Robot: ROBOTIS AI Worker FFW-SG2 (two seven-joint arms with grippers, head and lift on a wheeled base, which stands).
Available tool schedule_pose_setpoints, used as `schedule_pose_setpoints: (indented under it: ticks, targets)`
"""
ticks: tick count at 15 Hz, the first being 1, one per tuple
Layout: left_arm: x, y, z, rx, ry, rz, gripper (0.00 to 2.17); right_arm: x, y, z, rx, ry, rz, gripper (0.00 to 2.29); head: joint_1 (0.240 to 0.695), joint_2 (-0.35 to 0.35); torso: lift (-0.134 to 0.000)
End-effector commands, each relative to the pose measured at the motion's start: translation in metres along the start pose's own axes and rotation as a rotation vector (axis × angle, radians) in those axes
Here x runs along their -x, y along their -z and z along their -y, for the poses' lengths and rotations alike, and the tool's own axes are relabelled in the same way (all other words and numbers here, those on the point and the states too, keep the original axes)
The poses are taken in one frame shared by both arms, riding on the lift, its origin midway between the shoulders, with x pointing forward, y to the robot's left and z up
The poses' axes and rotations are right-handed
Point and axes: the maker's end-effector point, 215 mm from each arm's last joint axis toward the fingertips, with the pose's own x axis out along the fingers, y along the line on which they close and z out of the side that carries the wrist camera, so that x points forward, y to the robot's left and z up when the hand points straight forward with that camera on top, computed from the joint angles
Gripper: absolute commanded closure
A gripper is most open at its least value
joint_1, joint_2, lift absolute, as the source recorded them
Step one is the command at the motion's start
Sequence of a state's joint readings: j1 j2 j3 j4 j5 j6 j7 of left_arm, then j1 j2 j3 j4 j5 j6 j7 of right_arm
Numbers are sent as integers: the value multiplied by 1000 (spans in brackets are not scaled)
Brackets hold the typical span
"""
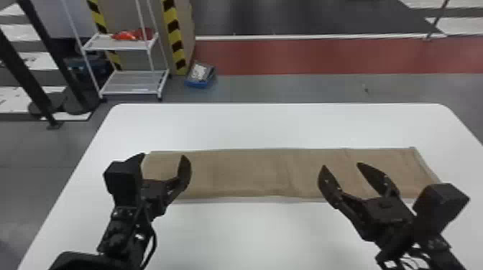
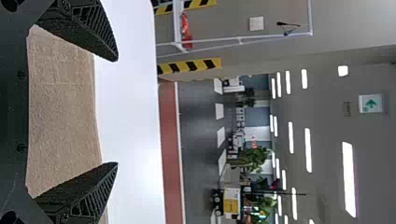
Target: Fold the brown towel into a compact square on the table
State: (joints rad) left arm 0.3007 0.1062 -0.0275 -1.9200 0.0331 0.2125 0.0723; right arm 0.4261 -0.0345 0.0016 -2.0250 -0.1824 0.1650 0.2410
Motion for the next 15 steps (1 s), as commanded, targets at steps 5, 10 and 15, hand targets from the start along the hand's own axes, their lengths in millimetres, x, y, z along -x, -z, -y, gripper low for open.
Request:
schedule_pose_setpoints:
  ticks: [5,10,15]
  targets:
    - [-42,31,-43,62,-28,-146,184,0,2,3,12,6,-6,171,695,118,-118]
    - [-47,59,-61,66,-44,-262,333,1,6,4,15,3,-19,171,695,139,-118]
    - [-42,78,-78,72,-71,-315,333,1,7,1,18,-2,-19,171,695,160,-118]
